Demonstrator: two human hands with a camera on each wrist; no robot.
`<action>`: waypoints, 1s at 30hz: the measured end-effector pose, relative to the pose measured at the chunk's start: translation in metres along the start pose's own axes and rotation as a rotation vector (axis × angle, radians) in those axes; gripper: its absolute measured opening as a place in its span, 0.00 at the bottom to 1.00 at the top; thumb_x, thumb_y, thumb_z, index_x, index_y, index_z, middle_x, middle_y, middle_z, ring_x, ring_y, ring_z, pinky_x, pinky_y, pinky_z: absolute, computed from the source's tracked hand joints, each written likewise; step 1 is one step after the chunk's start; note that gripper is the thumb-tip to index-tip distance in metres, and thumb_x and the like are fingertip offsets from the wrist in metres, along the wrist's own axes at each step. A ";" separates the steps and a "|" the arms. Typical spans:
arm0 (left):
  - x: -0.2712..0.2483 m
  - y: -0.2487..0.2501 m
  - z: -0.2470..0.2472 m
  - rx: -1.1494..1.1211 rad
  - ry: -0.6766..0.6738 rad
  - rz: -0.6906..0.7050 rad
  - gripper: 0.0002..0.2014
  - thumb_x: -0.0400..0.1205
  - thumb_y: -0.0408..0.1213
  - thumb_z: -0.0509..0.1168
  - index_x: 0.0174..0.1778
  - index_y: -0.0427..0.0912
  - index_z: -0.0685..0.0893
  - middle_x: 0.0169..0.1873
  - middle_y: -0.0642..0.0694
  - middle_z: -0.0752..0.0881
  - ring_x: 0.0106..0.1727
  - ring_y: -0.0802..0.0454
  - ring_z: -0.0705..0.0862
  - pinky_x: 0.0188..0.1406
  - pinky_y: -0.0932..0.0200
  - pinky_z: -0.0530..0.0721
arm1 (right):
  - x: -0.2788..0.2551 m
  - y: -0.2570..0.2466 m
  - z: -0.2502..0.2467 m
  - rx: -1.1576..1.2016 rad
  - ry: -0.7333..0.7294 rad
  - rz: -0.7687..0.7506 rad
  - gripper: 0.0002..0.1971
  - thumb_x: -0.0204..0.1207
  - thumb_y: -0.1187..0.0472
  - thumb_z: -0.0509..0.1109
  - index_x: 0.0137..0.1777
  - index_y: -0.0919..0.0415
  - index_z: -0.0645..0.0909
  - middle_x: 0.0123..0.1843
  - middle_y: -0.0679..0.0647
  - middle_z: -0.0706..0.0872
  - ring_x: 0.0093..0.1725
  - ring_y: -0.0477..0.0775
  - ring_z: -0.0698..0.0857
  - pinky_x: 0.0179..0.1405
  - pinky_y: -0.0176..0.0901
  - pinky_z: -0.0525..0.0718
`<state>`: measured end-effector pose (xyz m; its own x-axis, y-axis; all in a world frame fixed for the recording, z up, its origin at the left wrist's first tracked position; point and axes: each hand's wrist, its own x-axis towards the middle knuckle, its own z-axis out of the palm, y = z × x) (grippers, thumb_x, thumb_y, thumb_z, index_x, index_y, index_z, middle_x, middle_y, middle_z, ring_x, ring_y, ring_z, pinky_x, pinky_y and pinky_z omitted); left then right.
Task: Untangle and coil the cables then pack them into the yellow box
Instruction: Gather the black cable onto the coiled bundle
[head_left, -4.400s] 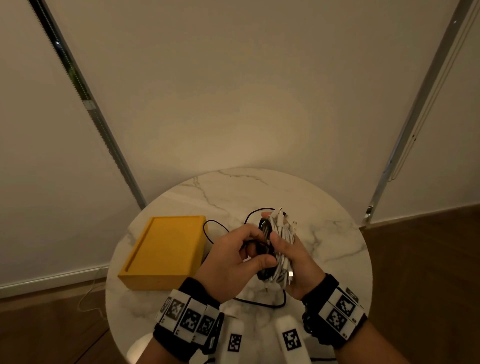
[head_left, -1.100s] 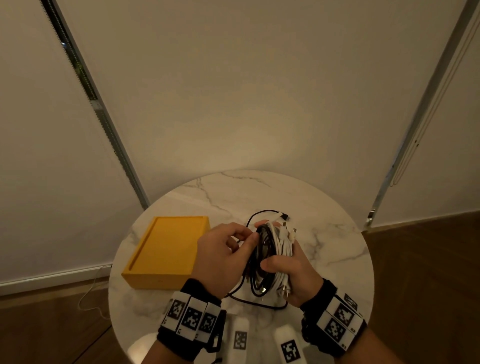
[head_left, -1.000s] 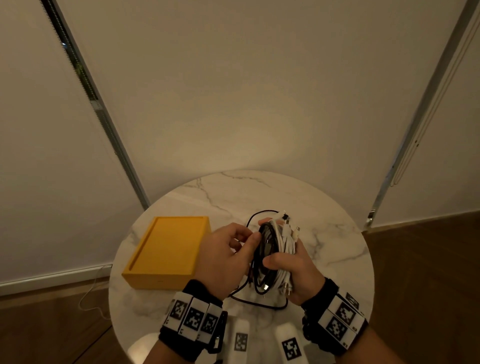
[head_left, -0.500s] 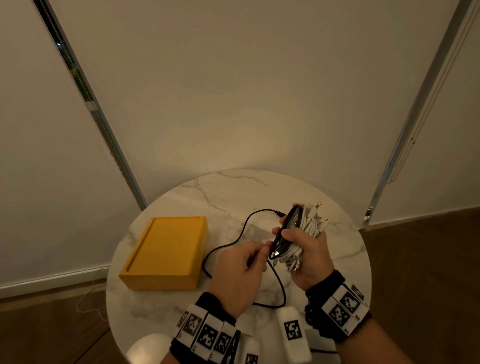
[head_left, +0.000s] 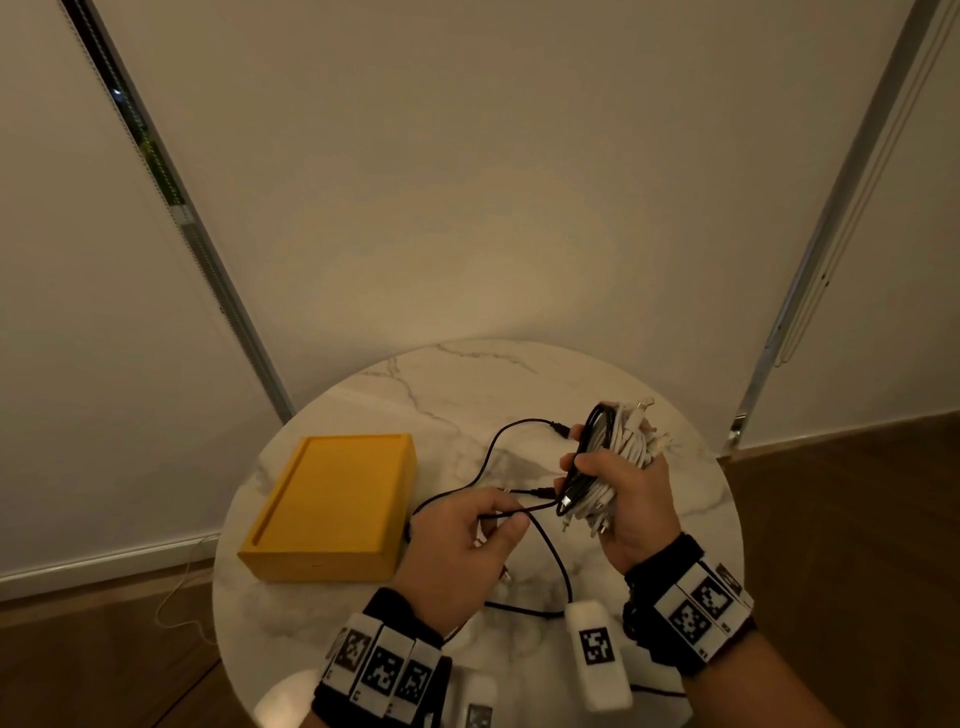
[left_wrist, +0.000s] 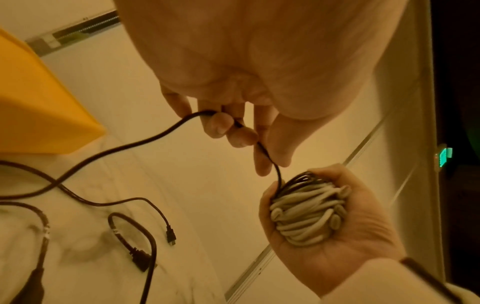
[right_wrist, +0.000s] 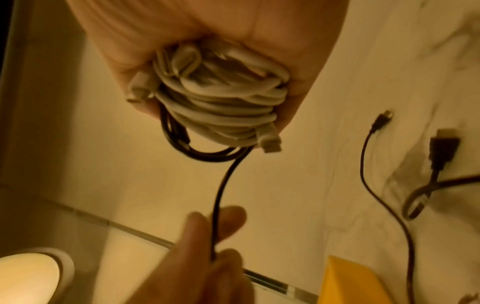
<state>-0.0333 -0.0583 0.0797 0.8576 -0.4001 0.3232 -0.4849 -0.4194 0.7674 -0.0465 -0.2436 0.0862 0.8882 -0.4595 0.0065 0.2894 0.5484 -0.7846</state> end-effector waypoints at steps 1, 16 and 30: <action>0.000 0.001 0.000 0.010 -0.006 0.014 0.06 0.80 0.52 0.68 0.46 0.58 0.89 0.33 0.60 0.83 0.38 0.61 0.81 0.39 0.70 0.74 | 0.001 0.001 -0.001 -0.055 0.020 -0.035 0.35 0.56 0.73 0.74 0.68 0.67 0.76 0.51 0.63 0.86 0.43 0.63 0.85 0.39 0.58 0.90; 0.006 0.012 0.000 0.109 -0.119 0.120 0.05 0.82 0.44 0.65 0.44 0.52 0.85 0.33 0.57 0.75 0.39 0.56 0.77 0.38 0.64 0.76 | -0.007 0.018 -0.004 -0.731 -0.107 -0.342 0.34 0.56 0.66 0.81 0.63 0.48 0.75 0.47 0.45 0.85 0.40 0.50 0.86 0.38 0.51 0.89; 0.008 0.021 -0.001 -0.228 -0.055 0.019 0.06 0.89 0.36 0.61 0.50 0.48 0.83 0.40 0.53 0.86 0.42 0.50 0.87 0.39 0.52 0.91 | -0.007 0.041 -0.003 -0.243 -0.169 0.093 0.22 0.54 0.69 0.76 0.50 0.65 0.76 0.38 0.65 0.81 0.39 0.64 0.82 0.42 0.60 0.84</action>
<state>-0.0369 -0.0692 0.0994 0.8353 -0.4521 0.3128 -0.4439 -0.2190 0.8689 -0.0420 -0.2198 0.0520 0.9596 -0.2810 0.0148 0.1282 0.3900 -0.9119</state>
